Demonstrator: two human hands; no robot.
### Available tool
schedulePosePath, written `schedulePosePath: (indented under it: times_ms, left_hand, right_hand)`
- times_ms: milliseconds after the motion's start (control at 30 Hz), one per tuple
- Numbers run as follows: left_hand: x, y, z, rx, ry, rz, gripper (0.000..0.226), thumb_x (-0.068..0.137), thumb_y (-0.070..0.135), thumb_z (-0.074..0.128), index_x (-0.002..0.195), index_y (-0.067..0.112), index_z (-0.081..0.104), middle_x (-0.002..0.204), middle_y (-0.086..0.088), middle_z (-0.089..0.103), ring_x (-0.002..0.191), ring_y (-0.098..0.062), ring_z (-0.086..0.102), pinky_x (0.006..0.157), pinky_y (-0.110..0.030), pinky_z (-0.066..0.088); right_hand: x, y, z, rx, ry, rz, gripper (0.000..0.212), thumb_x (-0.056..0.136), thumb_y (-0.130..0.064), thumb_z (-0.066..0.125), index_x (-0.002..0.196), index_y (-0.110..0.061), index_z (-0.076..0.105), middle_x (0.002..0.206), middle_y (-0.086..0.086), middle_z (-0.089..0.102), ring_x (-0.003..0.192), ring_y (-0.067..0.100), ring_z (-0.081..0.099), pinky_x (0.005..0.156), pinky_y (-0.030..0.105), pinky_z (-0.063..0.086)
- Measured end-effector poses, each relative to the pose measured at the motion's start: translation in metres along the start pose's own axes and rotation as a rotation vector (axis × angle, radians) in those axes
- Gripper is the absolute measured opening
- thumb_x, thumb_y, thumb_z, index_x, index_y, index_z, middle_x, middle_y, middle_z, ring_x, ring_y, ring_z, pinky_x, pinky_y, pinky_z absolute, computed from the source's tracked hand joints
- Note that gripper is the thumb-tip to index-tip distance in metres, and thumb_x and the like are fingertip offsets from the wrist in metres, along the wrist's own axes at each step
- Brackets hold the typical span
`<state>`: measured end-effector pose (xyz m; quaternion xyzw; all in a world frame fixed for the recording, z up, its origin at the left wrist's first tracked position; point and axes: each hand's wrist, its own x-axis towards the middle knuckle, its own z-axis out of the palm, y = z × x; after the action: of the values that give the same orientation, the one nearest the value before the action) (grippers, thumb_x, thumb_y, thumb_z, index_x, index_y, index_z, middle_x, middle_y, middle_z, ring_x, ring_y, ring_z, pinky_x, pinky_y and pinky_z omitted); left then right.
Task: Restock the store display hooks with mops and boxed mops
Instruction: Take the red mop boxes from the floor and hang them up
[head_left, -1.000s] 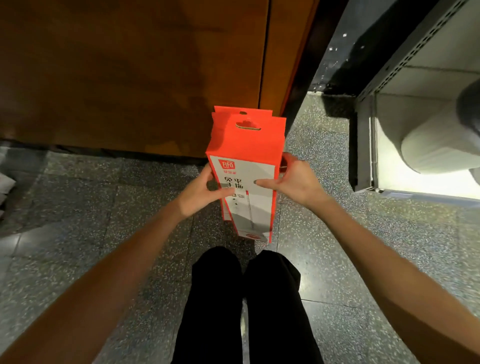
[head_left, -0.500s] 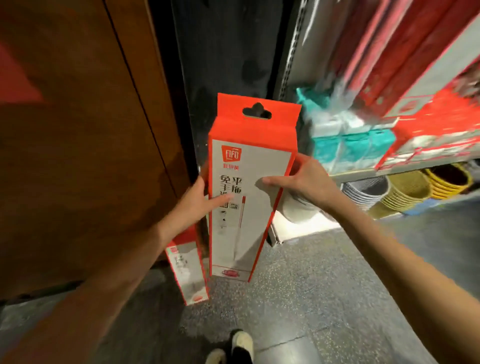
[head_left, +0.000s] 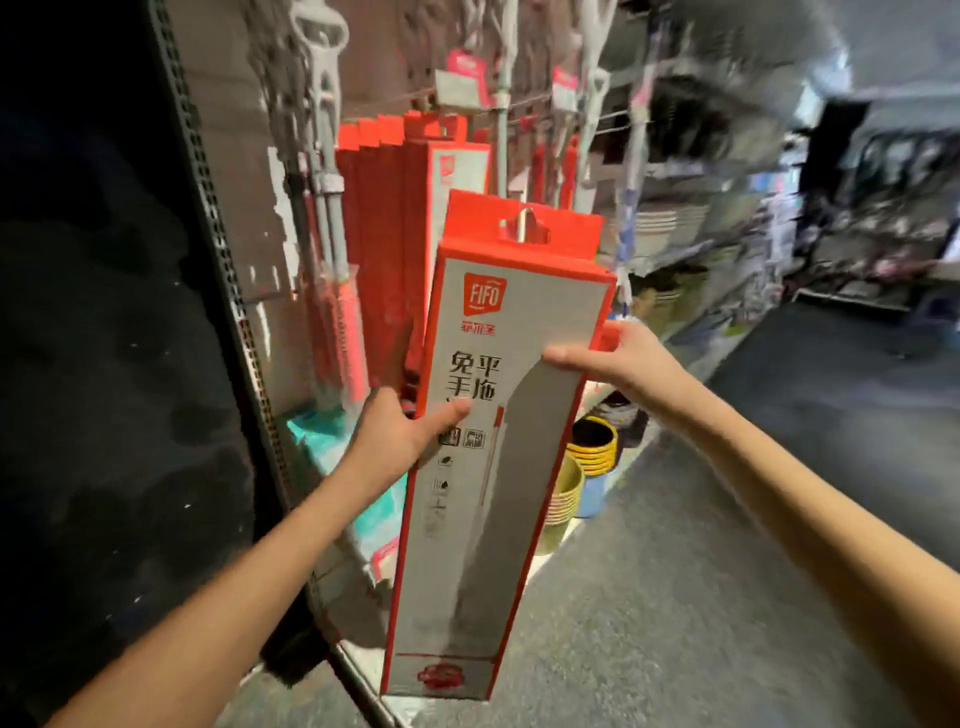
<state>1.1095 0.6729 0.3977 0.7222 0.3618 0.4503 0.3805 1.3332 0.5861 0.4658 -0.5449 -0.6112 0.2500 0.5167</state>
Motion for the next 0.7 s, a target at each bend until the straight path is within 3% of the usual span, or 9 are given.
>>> schedulePosePath:
  times_ms: [100,167,300,367,400,467,567,633,700]
  left_hand:
    - [0.046,0.025,0.077,-0.068,-0.05,0.136,0.067,0.068,0.043,0.076,0.129,0.037,0.049,0.102,0.012,0.072,0.09,-0.003,0.068,0.079,-0.023,0.055]
    - [0.075,0.04,0.127,-0.088,-0.056,0.164,0.06,0.067,0.048,0.08,0.119,0.049,0.051,0.095,0.026,0.07,0.092,0.001,0.067,0.08,-0.023,0.054]
    - [0.13,0.07,0.238,-0.088,-0.072,0.178,0.046,0.074,0.038,0.07,0.114,0.016,0.063,0.084,0.023,0.068,0.077,0.011,0.066,0.066,-0.005,0.047]
    - [0.158,0.076,0.281,-0.052,-0.084,0.18,0.027,0.079,0.033,0.072,0.102,0.02,0.066,0.083,0.02,0.067,0.07,0.017,0.062,0.062,-0.002,0.044]
    - [0.174,0.079,0.303,-0.029,-0.089,0.174,0.025,0.078,0.038,0.073,0.098,0.024,0.067,0.083,0.018,0.067,0.069,0.017,0.062,0.063,-0.004,0.046]
    - [0.204,0.085,0.339,0.016,-0.096,0.177,0.041,0.07,0.057,0.071,0.093,0.024,0.07,0.078,0.015,0.068,0.067,0.011,0.063,0.065,-0.012,0.051]
    - [0.254,0.082,0.392,0.084,-0.092,0.21,0.052,0.069,0.062,0.07,0.092,0.015,0.071,0.065,0.019,0.064,0.057,0.014,0.058,0.055,-0.007,0.044]
    - [0.284,0.07,0.417,0.1,-0.071,0.222,0.075,0.056,0.085,0.057,0.092,0.021,0.07,0.073,0.015,0.069,0.069,0.008,0.064,0.066,-0.02,0.053]
    - [0.327,0.045,0.45,0.122,-0.047,0.207,0.078,0.054,0.091,0.05,0.095,0.025,0.063,0.09,0.007,0.072,0.083,-0.009,0.068,0.076,-0.037,0.055]
  right_hand:
    - [0.009,0.013,-0.083,-0.031,0.077,-0.027,0.019,0.08,-0.018,0.073,0.098,-0.021,0.07,0.092,-0.01,0.075,0.087,0.005,0.07,0.076,0.021,0.056]
    - [0.018,0.025,-0.136,-0.046,0.098,-0.041,0.021,0.082,-0.02,0.072,0.102,-0.02,0.069,0.092,-0.009,0.075,0.087,0.007,0.071,0.07,0.019,0.056]
    - [0.042,0.055,-0.241,-0.027,0.163,-0.034,0.023,0.084,-0.018,0.069,0.107,-0.015,0.067,0.082,-0.018,0.074,0.08,-0.001,0.07,0.064,0.01,0.051]
    - [0.058,0.071,-0.285,-0.028,0.17,-0.025,0.018,0.085,-0.018,0.068,0.102,-0.021,0.067,0.082,-0.019,0.073,0.08,-0.002,0.07,0.064,0.01,0.051]
    - [0.069,0.082,-0.309,-0.036,0.16,-0.029,0.017,0.085,-0.018,0.068,0.101,-0.023,0.066,0.082,-0.02,0.073,0.081,-0.002,0.07,0.064,0.01,0.05]
    - [0.089,0.098,-0.344,-0.041,0.158,-0.021,0.018,0.086,-0.018,0.068,0.103,-0.025,0.065,0.082,-0.023,0.073,0.081,-0.003,0.069,0.063,0.009,0.05]
    - [0.124,0.136,-0.394,-0.05,0.173,-0.006,0.022,0.085,-0.023,0.069,0.107,-0.025,0.065,0.088,-0.02,0.073,0.084,-0.002,0.069,0.067,0.011,0.052]
    - [0.149,0.164,-0.415,-0.047,0.194,0.02,0.03,0.084,-0.027,0.07,0.113,-0.024,0.065,0.1,-0.013,0.073,0.091,0.002,0.069,0.074,0.015,0.054]
    - [0.183,0.198,-0.439,-0.033,0.203,0.032,0.028,0.085,-0.026,0.07,0.113,-0.024,0.065,0.1,-0.014,0.072,0.088,0.0,0.069,0.071,0.013,0.053]
